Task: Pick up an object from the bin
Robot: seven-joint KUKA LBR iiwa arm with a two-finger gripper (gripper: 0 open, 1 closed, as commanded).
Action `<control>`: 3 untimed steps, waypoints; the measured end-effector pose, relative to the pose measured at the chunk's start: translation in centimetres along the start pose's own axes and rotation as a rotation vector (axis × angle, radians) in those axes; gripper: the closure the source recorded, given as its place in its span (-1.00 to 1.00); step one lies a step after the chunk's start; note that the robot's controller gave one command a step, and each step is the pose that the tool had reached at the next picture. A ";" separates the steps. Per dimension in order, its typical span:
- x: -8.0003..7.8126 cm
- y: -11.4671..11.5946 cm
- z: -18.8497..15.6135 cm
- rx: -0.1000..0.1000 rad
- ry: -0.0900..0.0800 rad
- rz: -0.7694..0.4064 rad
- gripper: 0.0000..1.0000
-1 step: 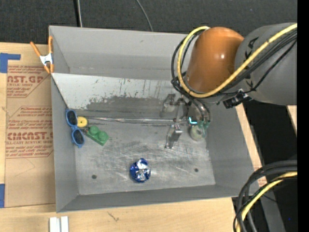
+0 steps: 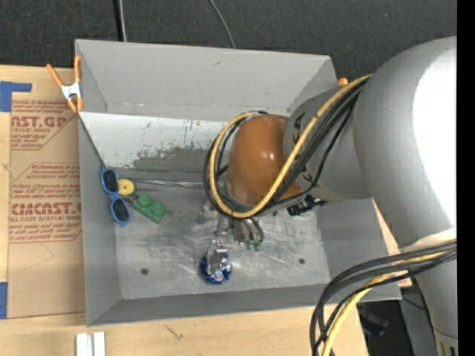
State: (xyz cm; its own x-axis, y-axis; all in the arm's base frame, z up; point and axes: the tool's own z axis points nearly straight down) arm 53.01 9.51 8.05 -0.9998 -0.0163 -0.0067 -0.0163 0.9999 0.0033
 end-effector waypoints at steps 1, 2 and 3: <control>-1.5 -0.6 -2.3 0.003 0.003 -0.069 -1.00; 3.8 -4.8 -4.5 0.004 0.008 -0.201 -1.00; 1.9 -1.2 0.7 0.002 -0.001 -0.443 -1.00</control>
Offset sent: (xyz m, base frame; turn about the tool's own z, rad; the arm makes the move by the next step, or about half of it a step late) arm 0.0145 -0.0066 0.0224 -0.0679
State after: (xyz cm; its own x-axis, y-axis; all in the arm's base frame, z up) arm 51.14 8.32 7.37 -0.8964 -0.4432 -0.0075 -0.4432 0.8964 -0.0023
